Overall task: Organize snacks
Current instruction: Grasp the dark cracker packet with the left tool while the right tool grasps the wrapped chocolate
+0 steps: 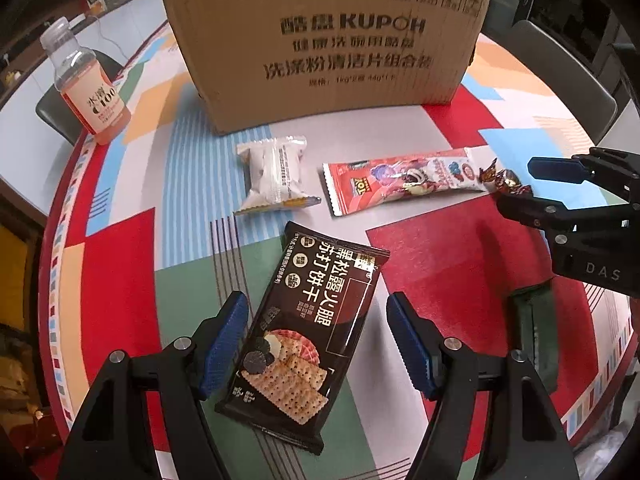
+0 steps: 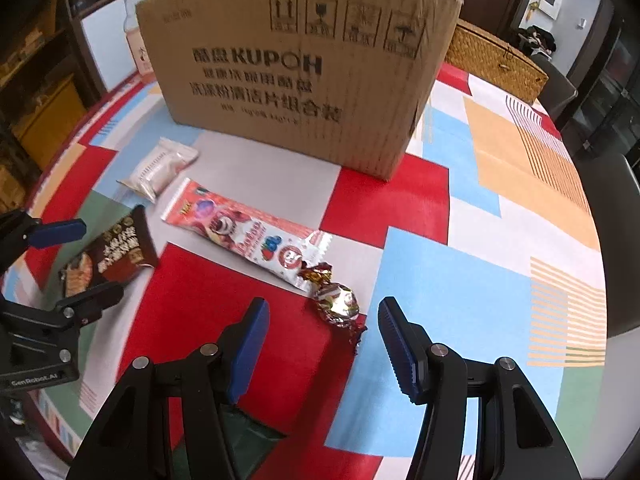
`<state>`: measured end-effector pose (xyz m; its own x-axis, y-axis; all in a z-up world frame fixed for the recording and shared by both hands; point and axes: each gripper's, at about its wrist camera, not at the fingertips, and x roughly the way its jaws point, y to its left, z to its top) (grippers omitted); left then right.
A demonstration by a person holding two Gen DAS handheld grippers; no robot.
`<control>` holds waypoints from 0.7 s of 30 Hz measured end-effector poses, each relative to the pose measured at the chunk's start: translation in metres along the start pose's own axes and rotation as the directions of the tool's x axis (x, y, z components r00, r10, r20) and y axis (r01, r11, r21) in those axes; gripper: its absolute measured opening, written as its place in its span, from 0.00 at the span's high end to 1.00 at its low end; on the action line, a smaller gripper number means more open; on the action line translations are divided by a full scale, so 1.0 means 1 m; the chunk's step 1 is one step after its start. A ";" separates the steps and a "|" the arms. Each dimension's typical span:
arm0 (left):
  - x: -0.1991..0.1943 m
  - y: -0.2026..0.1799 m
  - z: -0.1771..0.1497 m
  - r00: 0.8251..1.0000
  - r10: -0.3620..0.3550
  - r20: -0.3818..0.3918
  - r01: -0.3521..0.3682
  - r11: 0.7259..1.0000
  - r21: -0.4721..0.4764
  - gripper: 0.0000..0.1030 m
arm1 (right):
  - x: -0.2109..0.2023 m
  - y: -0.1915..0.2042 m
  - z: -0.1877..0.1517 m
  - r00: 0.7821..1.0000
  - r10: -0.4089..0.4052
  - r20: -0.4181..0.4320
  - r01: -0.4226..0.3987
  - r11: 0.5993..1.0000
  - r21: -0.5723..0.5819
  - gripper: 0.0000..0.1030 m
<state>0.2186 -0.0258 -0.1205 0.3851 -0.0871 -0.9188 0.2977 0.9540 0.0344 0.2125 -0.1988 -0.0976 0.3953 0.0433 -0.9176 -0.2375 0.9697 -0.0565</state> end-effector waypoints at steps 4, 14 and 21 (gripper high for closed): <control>0.007 0.003 0.005 1.000 -0.012 -0.008 0.011 1.000 -0.018 0.32 | 0.007 -0.001 0.002 1.000 -0.006 -0.011 0.006 1.000 0.004 0.44; 0.016 0.005 0.015 0.998 -0.057 -0.010 0.057 0.997 -0.050 0.45 | 0.017 -0.011 0.006 0.999 0.026 -0.019 -0.025 0.999 0.035 0.57; 0.014 -0.002 0.017 0.995 -0.101 -0.003 0.100 0.993 -0.057 0.48 | 0.020 -0.020 0.005 0.997 0.074 -0.008 -0.074 0.996 0.058 0.75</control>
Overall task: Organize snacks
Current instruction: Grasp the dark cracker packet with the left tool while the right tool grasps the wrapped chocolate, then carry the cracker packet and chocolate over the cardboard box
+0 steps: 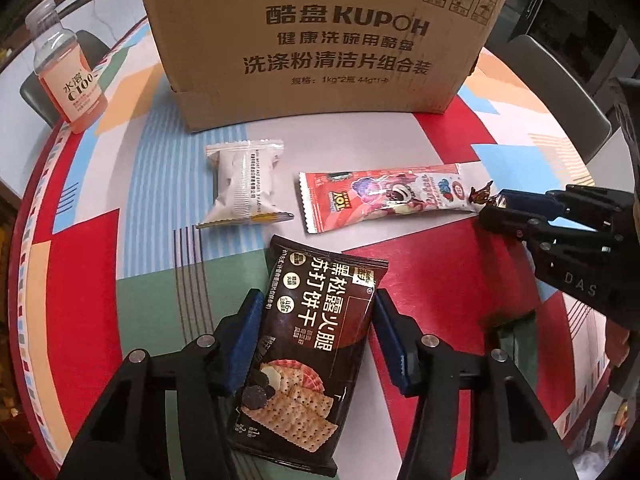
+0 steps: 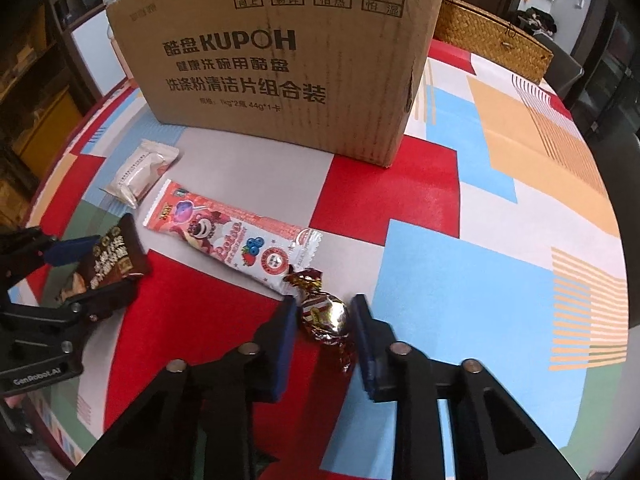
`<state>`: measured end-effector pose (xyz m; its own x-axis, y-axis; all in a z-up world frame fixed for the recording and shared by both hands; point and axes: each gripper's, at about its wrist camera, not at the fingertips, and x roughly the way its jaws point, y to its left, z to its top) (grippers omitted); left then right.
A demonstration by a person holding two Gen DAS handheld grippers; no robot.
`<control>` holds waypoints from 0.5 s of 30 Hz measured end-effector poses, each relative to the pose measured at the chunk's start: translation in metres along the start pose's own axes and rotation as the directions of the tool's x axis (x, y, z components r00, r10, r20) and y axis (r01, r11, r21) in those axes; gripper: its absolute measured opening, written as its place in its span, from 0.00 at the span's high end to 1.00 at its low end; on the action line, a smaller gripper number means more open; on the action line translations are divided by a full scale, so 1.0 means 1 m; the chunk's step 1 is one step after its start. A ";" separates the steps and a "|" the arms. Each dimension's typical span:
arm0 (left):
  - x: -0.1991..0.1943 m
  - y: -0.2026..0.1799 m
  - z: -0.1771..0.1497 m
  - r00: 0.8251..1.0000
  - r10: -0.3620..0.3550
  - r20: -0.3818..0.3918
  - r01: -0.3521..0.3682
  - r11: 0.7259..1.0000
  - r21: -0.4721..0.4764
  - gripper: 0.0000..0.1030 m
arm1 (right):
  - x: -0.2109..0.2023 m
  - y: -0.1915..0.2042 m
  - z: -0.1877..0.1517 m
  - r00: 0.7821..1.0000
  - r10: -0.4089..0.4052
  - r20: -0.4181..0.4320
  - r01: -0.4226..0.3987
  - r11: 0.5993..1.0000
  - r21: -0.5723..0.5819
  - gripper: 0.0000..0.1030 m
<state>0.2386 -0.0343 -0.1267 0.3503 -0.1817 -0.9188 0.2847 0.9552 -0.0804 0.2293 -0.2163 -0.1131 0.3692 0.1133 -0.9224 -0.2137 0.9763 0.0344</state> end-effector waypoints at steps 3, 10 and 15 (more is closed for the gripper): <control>-0.005 -0.002 -0.003 1.000 -0.012 0.010 0.012 1.000 -0.006 0.49 | -0.006 0.007 -0.005 1.000 0.000 0.015 0.000 1.000 -0.007 0.75; -0.024 -0.007 -0.005 0.998 -0.026 0.053 0.027 1.000 -0.006 0.50 | -0.028 0.019 -0.009 0.997 0.028 0.067 -0.027 1.000 -0.011 0.75; -0.043 -0.004 -0.011 0.994 -0.035 0.101 0.037 0.999 -0.015 0.50 | -0.044 0.029 -0.011 0.993 0.047 0.105 -0.046 0.999 -0.015 0.75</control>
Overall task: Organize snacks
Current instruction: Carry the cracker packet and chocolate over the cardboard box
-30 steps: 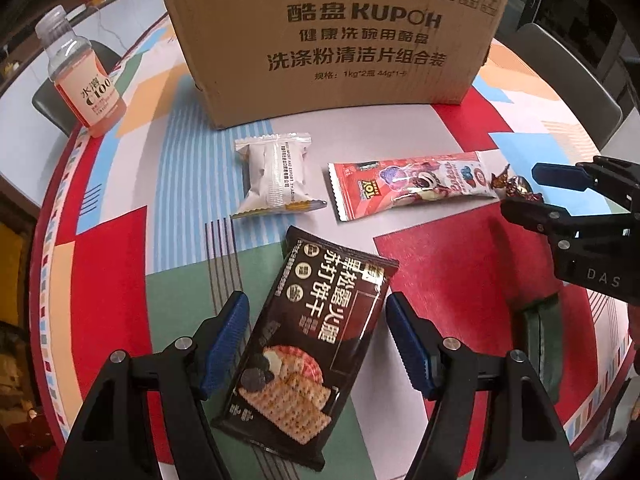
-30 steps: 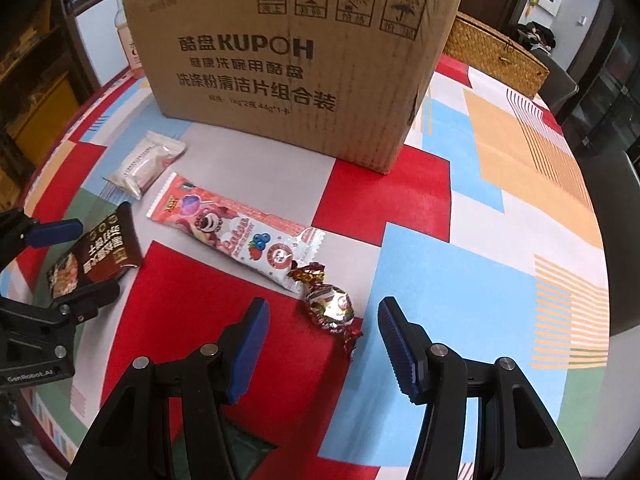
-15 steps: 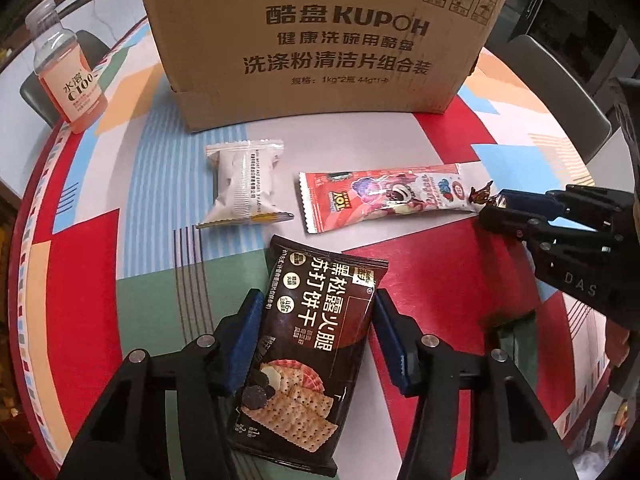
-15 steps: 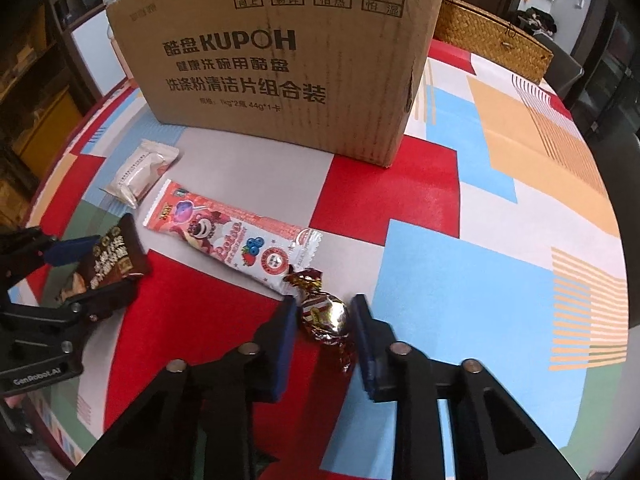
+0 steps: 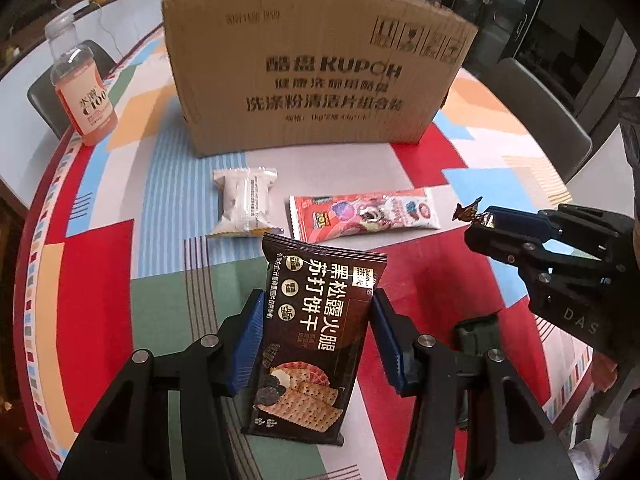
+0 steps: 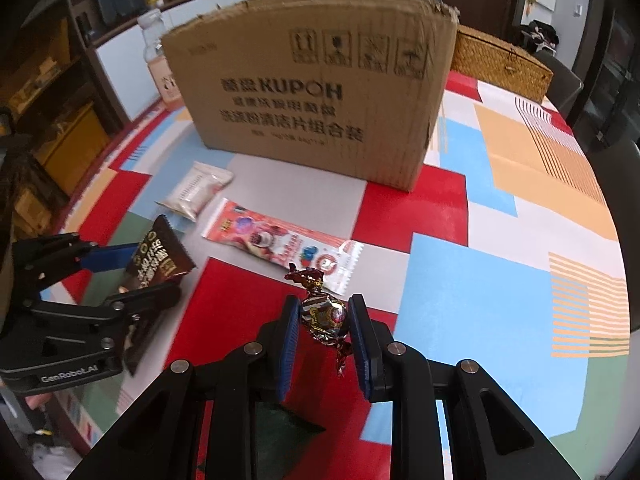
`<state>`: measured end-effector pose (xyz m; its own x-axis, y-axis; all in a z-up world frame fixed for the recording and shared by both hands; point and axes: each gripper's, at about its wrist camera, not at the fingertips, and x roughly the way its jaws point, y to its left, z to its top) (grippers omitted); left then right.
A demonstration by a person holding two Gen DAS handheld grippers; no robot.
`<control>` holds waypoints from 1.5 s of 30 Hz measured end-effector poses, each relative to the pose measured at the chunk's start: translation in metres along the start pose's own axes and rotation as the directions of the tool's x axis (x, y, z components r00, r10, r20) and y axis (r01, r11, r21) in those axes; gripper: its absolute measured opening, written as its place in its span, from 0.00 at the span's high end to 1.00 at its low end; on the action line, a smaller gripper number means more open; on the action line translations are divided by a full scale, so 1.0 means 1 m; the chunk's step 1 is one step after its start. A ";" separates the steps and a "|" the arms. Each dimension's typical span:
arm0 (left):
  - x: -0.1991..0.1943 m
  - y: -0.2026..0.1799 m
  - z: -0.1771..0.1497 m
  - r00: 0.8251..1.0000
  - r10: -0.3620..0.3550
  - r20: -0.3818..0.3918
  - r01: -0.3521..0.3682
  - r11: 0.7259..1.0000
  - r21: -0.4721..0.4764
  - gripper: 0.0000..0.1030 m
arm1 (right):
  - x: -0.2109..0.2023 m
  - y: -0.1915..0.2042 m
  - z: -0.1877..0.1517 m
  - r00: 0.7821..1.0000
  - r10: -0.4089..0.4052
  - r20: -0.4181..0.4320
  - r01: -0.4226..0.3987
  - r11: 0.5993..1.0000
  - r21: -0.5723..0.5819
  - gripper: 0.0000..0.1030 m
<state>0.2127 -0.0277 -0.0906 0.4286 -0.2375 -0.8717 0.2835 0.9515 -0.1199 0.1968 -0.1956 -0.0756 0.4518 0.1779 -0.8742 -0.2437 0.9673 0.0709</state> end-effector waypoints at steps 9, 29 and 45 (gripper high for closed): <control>-0.039 -0.002 0.003 0.993 -0.012 0.118 0.014 1.000 -0.010 0.53 | -0.028 0.013 0.003 0.996 0.026 0.084 -0.026 1.000 -0.004 0.75; -0.093 -0.008 0.037 0.954 -0.015 0.298 0.012 1.000 0.011 0.53 | -0.076 0.012 0.032 0.963 0.040 0.267 -0.055 0.997 0.047 0.75; -0.136 0.000 0.090 0.890 0.006 0.456 -0.010 1.000 0.007 0.53 | -0.108 0.006 0.085 0.909 0.029 0.416 -0.055 0.997 0.050 0.75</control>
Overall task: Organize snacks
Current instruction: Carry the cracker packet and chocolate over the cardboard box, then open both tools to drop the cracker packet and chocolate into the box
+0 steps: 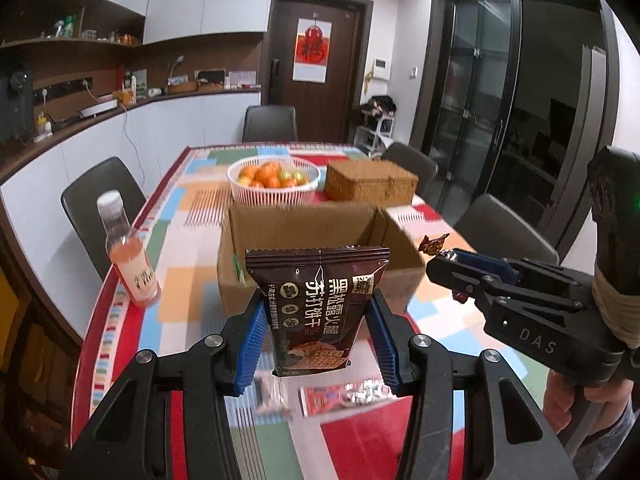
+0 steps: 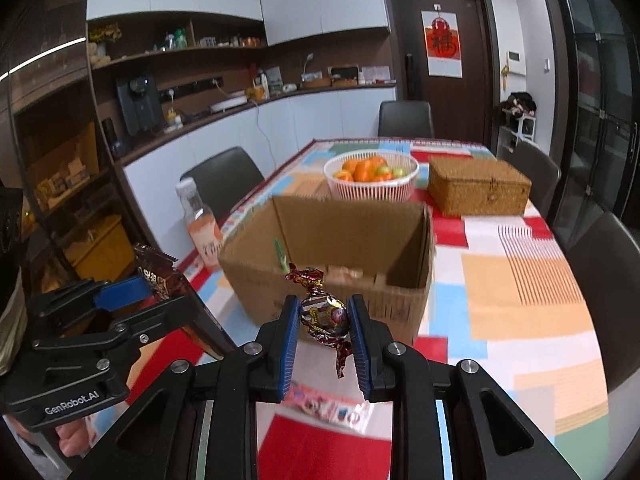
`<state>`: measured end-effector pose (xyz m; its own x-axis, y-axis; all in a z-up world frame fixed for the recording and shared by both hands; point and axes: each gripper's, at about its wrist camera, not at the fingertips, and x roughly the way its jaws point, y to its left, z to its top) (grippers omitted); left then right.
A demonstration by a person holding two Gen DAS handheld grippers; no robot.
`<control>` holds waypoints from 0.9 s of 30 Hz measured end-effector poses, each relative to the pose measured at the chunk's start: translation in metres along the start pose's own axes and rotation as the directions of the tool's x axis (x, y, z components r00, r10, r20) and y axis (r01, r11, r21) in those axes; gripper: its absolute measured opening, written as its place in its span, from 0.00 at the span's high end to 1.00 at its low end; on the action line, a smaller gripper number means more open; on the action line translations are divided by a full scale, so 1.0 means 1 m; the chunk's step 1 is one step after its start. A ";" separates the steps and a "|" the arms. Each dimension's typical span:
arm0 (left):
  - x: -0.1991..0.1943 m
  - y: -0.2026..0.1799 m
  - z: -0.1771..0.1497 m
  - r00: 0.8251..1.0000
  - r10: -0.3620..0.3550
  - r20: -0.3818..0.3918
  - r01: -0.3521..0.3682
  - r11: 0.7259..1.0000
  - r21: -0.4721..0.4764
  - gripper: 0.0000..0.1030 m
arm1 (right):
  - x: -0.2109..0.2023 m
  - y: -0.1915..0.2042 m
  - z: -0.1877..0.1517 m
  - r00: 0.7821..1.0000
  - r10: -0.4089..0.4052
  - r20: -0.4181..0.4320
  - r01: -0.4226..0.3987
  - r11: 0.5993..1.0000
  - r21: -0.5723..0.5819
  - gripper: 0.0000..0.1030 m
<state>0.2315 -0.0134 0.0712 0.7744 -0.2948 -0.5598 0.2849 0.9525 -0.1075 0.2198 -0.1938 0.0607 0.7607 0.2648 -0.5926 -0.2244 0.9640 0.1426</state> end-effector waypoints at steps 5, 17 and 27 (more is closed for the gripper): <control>0.003 0.004 0.024 1.000 0.005 0.031 -0.005 1.000 0.002 0.53 | 0.005 0.003 0.022 0.999 0.002 0.033 -0.002 1.000 -0.009 0.75; 0.047 0.020 0.066 0.999 0.048 0.013 -0.048 0.999 0.022 0.53 | 0.044 -0.012 0.064 0.999 -0.039 0.018 0.039 0.999 0.000 0.75; 0.109 0.028 0.076 0.990 0.056 -0.130 -0.053 0.998 0.031 0.53 | 0.085 -0.024 0.070 0.997 -0.056 -0.058 0.057 0.998 0.012 0.75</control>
<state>0.3667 -0.0249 0.0695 0.7093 -0.2285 -0.6669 0.2611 0.9639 -0.0526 0.3325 -0.1928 0.0622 0.7354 0.2084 -0.6448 -0.1731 0.9777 0.1185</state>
